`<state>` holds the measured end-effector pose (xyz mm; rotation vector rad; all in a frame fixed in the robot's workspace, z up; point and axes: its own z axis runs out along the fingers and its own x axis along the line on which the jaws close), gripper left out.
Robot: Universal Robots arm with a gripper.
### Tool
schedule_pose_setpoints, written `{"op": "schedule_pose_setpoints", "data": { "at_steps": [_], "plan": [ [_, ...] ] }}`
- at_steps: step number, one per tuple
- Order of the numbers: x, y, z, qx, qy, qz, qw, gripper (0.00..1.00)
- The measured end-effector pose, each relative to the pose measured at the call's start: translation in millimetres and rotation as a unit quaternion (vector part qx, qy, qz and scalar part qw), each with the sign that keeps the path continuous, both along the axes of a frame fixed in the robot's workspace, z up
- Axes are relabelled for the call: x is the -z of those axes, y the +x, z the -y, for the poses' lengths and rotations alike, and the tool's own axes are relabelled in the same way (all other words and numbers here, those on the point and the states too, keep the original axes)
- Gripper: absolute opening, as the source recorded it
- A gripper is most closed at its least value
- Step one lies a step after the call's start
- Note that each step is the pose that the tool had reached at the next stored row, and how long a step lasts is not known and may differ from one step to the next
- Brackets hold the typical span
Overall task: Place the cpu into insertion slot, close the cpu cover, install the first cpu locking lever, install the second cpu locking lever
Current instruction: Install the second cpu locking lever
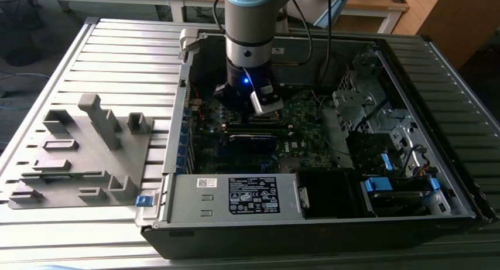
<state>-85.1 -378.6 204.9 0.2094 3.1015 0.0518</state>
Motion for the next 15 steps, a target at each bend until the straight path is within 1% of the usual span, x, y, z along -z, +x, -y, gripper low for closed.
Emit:
{"op": "schedule_pose_setpoints", "data": {
  "at_steps": [2, 3, 4, 6, 10, 12, 15],
  "plan": [
    [0.1, 0.0, 0.0, 0.000, 0.0000, 0.0000, 1.00000, 0.11],
    [0.3, -0.1, 0.0, 0.000, 0.0008, 0.0000, 1.00000, 0.11],
    [0.4, -0.1, 0.0, 0.000, 0.0034, 0.0000, 0.99999, 0.11],
    [0.7, 0.0, 0.0, 0.000, 0.0108, -0.0002, 0.99994, 0.11],
    [1.8, 0.0, 0.1, 0.000, 0.0209, -0.0006, 0.99978, 0.11],
    [3.3, 0.0, 0.1, 0.000, 0.0241, -0.0007, 0.99971, 0.11],
    [5.5, -0.2, 0.4, 0.000, 0.0263, -0.0009, 0.99965, 0.11]
  ]
}}
